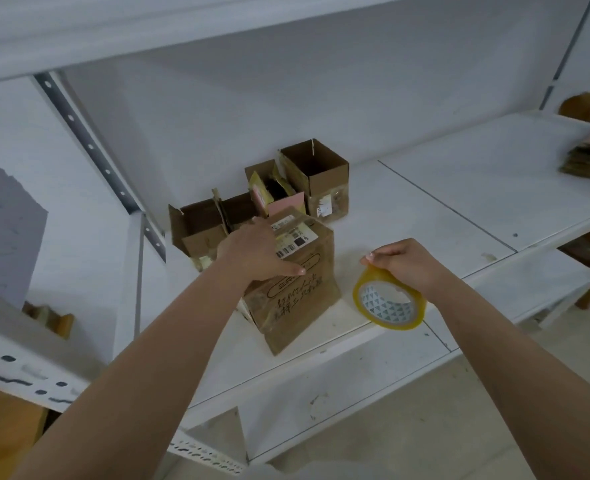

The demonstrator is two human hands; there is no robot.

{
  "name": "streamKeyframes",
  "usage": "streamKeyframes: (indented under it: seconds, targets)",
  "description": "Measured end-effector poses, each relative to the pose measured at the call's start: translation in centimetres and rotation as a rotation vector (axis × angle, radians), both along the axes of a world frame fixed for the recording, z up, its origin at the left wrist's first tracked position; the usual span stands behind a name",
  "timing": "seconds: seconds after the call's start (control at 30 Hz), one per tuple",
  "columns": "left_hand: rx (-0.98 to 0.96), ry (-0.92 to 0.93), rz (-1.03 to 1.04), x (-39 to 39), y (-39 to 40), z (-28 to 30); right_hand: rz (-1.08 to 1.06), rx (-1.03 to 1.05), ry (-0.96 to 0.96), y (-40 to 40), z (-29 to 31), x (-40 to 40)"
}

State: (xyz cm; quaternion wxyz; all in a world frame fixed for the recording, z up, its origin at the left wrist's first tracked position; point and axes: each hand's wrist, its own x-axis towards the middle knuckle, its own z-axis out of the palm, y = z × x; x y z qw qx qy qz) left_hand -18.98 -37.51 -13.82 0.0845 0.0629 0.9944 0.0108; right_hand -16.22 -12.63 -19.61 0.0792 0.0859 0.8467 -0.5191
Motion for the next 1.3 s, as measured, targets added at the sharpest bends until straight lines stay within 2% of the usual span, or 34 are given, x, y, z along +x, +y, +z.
streamKeyframes:
  seconds: [0.2,0.3,0.37,0.47,0.53,0.6,0.7,0.8,0.9,0.97,1.1,1.17,1.23,1.3]
  targets:
    - [0.177,-0.135,-0.322,-1.1,-1.6,1.9,-0.114,-0.052,0.069,1.8,-0.1,0.2]
    - [0.356,-0.223,-0.332,-0.8,-2.3,2.9,-0.131,-0.074,0.07,2.2,0.0,0.3]
    - [0.483,-0.156,-0.299,0.1,-0.9,2.9,-0.135,-0.064,0.066,2.1,-0.1,0.2]
    - [0.321,0.135,-0.215,1.7,3.4,0.9,-0.126,-0.063,0.061,1.5,-0.2,0.2]
    - [0.141,0.171,-0.152,2.3,5.3,-0.5,-0.111,-0.059,0.065,1.1,-0.2,0.1]
    - [0.027,0.178,-0.154,2.5,5.7,-1.2,-0.107,-0.048,0.074,1.0,-0.1,0.3]
    - [0.091,0.14,-0.252,2.6,3.7,-1.2,-0.049,-0.039,0.069,1.6,0.8,0.7]
    - [0.171,0.005,-0.374,2.8,0.2,-0.2,0.153,0.005,0.043,2.4,2.7,1.4]
    - [0.142,-0.074,-0.364,2.8,-2.8,1.3,0.234,0.015,0.094,2.5,5.0,1.6]
    - [0.282,-0.073,-0.328,2.8,-3.4,2.1,0.266,0.005,0.12,1.9,6.3,1.7]
    - [0.86,0.13,-0.077,3.8,-0.6,3.1,0.311,-0.013,0.147,0.1,7.7,2.0]
    - [0.943,0.076,-0.005,4.7,1.6,3.4,0.297,-0.02,0.177,-0.7,8.1,2.1]
    - [0.964,-0.002,-0.055,5.6,3.4,3.3,0.285,-0.02,0.209,-1.3,8.5,2.3]
    - [1.002,-0.001,-0.084,5.9,4.6,3.0,0.279,-0.01,0.225,-1.8,8.8,2.7]
